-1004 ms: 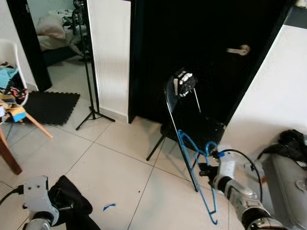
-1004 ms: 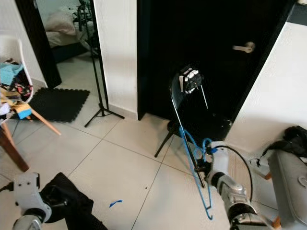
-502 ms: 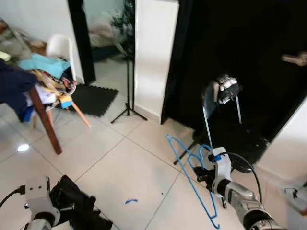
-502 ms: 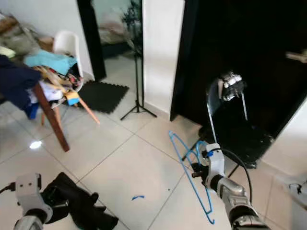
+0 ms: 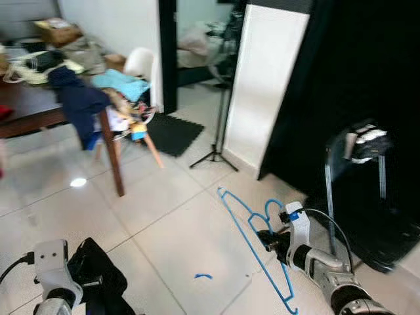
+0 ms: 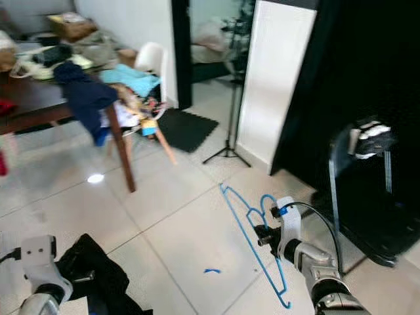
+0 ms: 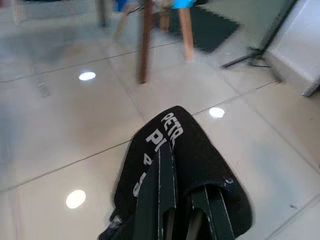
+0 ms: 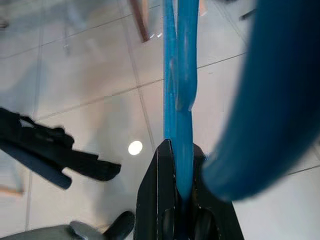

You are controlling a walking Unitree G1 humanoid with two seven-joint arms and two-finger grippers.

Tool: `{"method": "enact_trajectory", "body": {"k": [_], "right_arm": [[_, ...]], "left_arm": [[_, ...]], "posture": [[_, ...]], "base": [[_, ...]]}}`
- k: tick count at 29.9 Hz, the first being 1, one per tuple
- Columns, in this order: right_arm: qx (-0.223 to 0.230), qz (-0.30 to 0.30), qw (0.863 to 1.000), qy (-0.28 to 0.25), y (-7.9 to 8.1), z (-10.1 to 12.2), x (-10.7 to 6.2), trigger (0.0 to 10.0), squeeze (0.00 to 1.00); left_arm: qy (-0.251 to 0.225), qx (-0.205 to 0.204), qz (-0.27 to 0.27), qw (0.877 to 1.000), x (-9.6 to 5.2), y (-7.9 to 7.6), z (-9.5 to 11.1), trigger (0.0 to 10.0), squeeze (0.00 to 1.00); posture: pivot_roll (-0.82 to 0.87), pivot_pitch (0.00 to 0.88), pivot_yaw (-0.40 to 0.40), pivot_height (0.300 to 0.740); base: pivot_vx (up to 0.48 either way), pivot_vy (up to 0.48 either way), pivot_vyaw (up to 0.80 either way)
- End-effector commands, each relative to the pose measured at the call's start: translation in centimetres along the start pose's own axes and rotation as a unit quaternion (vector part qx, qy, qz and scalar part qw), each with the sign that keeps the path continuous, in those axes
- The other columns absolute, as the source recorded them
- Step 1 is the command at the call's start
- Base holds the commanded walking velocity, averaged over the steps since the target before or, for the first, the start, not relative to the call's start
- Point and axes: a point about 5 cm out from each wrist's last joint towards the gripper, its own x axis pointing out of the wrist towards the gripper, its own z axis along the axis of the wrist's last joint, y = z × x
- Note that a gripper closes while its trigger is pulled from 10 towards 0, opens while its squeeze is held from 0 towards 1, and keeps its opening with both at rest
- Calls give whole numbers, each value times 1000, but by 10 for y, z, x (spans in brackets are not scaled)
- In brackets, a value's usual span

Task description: Hang hanger

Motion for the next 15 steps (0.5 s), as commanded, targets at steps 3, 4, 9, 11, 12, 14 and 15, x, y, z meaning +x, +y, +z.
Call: {"method": "enact_trajectory", "body": {"k": [3, 4, 9, 11, 12, 14, 15], "right_arm": [[4, -3, 1000, 8, -3, -2, -3, 10000, 0], [4, -2, 1000, 8, -4, -2, -3, 10000, 0], [4, 0, 1000, 9, -5, -1, -4, 10000, 0], [4, 0, 1000, 9, -5, -1, -4, 10000, 0], [4, 0, 1000, 9, -5, -1, -4, 10000, 0], [4, 1, 1000, 9, -5, -1, -5, 10000, 0], [2, 5, 1000, 10, -5, -1, -5, 10000, 0]], "left_arm": [[-7, -5, -4, 1000, 1, -3, 2, 10000, 0], [-7, -6, -4, 1000, 1, -3, 2, 10000, 0], [-13, -6, -5, 1000, 0, -4, 3, 10000, 0], [-15, -5, -6, 1000, 0, -5, 4, 10000, 0], [-15, -5, -6, 1000, 0, -5, 4, 10000, 0], [-18, -5, -6, 1000, 0, -4, 5, 10000, 0], [-20, -6, -5, 1000, 0, -5, 5, 10000, 0]], "posture": [[43, 15, -100, 740], [42, 15, -100, 740], [42, 21, -106, 740], [42, 22, -108, 740], [42, 22, -108, 740], [41, 22, -109, 740], [40, 21, -114, 740]], "base": [[0, 0, 725], [0, 0, 725], [0, 0, 726], [0, 0, 731], [0, 0, 731], [262, 0, 725], [480, 0, 731]]}}
